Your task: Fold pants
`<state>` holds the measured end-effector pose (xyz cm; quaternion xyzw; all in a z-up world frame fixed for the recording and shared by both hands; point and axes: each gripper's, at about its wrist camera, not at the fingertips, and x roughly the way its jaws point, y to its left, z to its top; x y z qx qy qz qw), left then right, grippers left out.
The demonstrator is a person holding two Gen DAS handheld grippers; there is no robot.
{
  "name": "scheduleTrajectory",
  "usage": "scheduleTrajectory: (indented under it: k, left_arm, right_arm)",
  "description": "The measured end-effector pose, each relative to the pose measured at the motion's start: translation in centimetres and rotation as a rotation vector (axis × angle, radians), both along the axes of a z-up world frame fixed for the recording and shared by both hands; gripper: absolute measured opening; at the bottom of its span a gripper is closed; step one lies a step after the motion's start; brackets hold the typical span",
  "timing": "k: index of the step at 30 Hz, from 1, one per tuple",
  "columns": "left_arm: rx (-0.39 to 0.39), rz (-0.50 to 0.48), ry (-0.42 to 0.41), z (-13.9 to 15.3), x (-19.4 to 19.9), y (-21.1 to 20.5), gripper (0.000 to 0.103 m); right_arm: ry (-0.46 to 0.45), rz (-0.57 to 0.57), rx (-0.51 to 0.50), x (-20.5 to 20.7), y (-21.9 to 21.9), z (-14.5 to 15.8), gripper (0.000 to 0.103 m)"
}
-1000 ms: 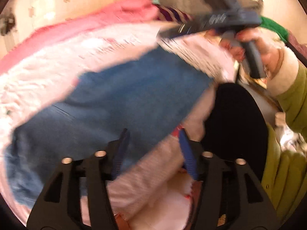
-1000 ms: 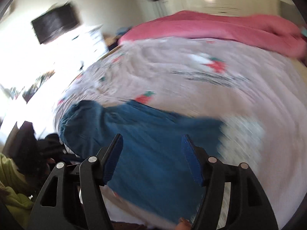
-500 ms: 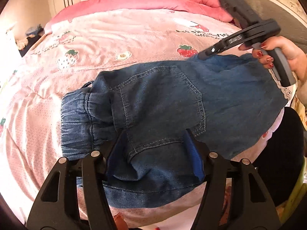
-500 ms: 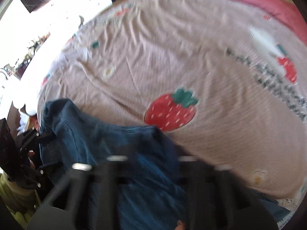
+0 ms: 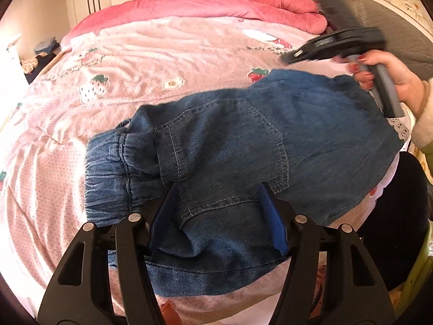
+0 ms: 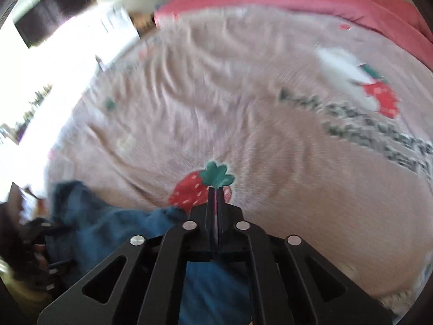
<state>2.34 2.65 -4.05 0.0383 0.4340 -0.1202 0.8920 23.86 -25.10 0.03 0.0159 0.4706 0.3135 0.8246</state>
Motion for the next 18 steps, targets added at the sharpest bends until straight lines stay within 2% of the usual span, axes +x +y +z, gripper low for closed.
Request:
scheduleTrajectory:
  k: [1, 2, 4, 6, 10, 12, 15, 17, 18]
  left_arm:
    - [-0.020, -0.006, -0.008, 0.7, -0.2, -0.1, 0.055]
    - [-0.045, -0.017, -0.018, 1.5, -0.4, -0.3, 0.056]
    - [-0.087, -0.050, -0.043, 3.0, -0.4, -0.9, 0.061]
    - [-0.097, -0.092, -0.082, 4.9, 0.2, -2.4, 0.065]
    - [-0.100, -0.182, -0.092, 6.4, 4.0, -6.6, 0.074]
    - [-0.119, -0.198, -0.036, 5.7, 7.3, -8.3, 0.074]
    - [-0.097, -0.172, 0.052, 3.5, 11.6, -9.5, 0.074]
    - [-0.091, -0.142, 0.113, 1.7, 14.0, -10.0, 0.070]
    - [-0.101, -0.124, 0.142, 1.0, 14.8, -10.0, 0.064]
  right_arm:
    - [-0.022, -0.020, 0.005, -0.6, -1.4, 0.9, 0.050]
    - [-0.048, -0.045, 0.010, -1.5, -3.6, 2.1, 0.059]
    - [-0.090, -0.080, -0.004, -3.0, -6.8, 3.6, 0.061]
    - [-0.113, -0.135, -0.032, -4.1, -10.0, 4.5, 0.061]
    - [-0.084, -0.257, -0.091, -5.1, -15.9, 3.6, 0.065]
    - [-0.039, -0.299, -0.076, -5.2, -17.6, 2.3, 0.065]
    - [0.044, -0.341, -0.001, -4.9, -19.8, 0.3, 0.065]
    - [0.080, -0.345, 0.038, -4.7, -20.4, -0.6, 0.065]
    - [0.101, -0.344, 0.061, -4.3, -20.6, -1.1, 0.065]
